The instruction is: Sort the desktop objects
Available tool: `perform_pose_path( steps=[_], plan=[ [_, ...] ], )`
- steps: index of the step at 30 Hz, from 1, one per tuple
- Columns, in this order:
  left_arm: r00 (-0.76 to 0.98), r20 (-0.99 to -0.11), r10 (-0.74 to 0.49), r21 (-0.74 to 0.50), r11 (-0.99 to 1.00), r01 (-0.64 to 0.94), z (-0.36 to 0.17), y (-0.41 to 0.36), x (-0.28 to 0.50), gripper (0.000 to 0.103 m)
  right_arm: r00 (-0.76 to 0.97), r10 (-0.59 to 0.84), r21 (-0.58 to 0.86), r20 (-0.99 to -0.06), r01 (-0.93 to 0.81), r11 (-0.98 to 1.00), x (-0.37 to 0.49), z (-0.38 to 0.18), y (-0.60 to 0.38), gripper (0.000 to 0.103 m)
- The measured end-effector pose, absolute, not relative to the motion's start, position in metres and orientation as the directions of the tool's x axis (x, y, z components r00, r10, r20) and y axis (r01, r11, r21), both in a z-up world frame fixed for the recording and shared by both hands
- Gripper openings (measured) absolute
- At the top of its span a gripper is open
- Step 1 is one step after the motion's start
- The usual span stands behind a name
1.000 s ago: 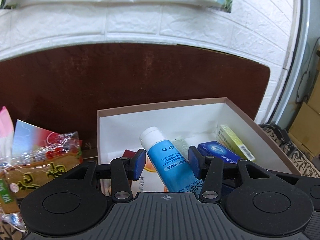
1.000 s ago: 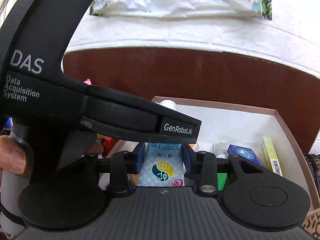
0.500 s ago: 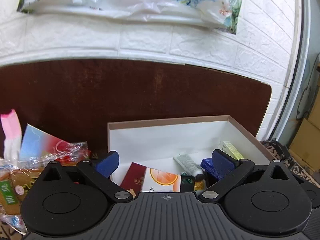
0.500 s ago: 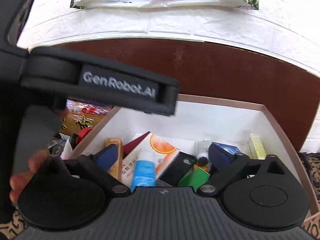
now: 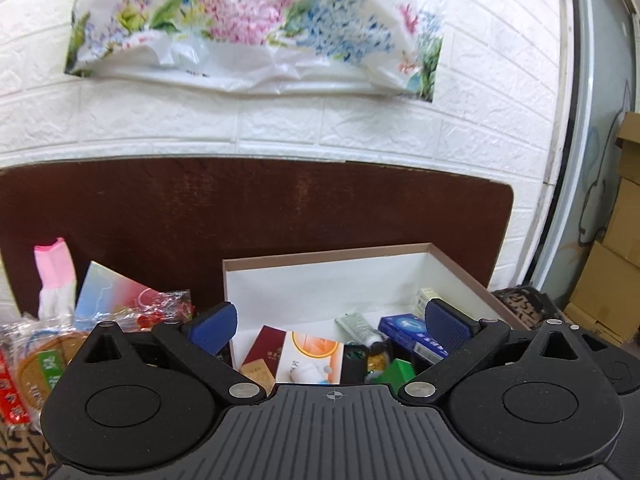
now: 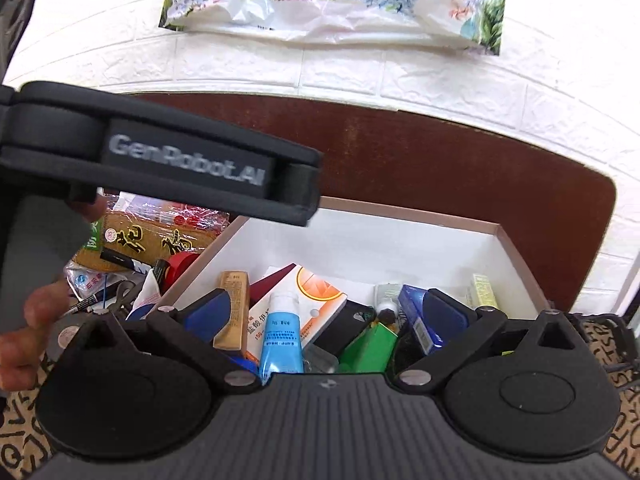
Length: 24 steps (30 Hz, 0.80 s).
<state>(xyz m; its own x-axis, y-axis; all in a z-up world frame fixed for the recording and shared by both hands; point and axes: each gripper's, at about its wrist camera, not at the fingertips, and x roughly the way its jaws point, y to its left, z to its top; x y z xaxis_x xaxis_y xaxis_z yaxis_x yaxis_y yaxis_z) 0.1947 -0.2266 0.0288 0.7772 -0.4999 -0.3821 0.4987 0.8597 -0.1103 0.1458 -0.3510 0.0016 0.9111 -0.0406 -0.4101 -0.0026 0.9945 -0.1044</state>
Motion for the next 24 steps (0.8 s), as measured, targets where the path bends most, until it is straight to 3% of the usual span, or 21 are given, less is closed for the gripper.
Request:
perform_pose_path(
  steps=[24],
  plan=[
    [0.759,-0.497,-0.421,-0.053,0.888,0.458,0.005,-0.208,0.041,0.103,0.907,-0.159,-0.111,-0.389,0.126,0.986,-0.019,-0.019,-0.327,0.103]
  ],
)
